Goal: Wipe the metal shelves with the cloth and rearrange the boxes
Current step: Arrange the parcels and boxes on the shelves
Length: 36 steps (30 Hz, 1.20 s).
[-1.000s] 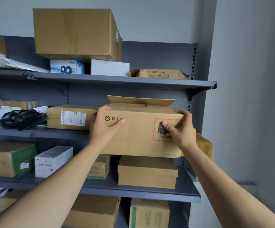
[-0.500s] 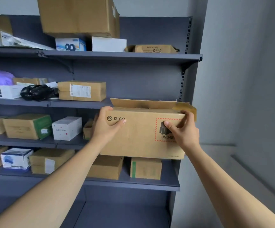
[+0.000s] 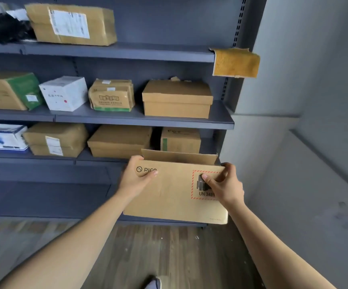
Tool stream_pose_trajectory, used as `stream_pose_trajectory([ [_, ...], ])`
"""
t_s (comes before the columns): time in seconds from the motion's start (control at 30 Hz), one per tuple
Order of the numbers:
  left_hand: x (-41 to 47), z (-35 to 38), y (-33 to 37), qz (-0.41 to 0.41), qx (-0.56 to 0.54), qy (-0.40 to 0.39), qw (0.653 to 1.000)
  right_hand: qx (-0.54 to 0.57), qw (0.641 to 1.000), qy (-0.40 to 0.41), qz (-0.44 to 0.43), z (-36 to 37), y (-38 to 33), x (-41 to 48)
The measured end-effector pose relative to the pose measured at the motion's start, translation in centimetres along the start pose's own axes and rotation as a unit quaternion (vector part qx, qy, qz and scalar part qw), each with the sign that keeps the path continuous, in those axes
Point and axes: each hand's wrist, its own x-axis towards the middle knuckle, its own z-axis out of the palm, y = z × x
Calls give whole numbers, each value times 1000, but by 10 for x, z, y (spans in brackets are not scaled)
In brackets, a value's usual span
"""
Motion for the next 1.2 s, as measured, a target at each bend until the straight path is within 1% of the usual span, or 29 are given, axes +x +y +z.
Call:
stream_pose_trajectory([
  [0.17, 20, 49, -84, -47, 38, -26, 998, -14, 998, -26, 56, 63, 70, 23],
  [0.27, 41, 89, -155, -68, 69, -49, 994, -18, 995, -53, 85, 119, 130, 46],
  [0.37, 66, 123, -218, -96, 82, -66, 990, -18, 991, -64, 116, 172, 184, 70],
  [0.47, 102, 165, -289, -105, 90, -79, 987, -19, 989, -63, 129, 233, 244, 105],
  [0.57, 142, 206, -354, -89, 96, -79, 988, -2, 992, -51, 115, 290, 294, 142],
  [0.67, 178, 240, -415, -64, 98, -65, 991, -3, 996, -19, 89, 342, 339, 177],
  [0.77, 206, 266, -465, -28, 90, -46, 994, 1, 999, 4, 44, 386, 379, 208],
  [0.87, 229, 288, -503, -5, 73, -19, 997, 8, 1000, 30, 1, 420, 410, 238],
  [1.0, 249, 316, -543, 23, 72, 0, 997, 25, 999, 42, -13, 452, 447, 262],
  [1.2, 269, 350, -593, 21, 108, 11, 994, 6, 1000, 9, -1, 483, 485, 299],
])
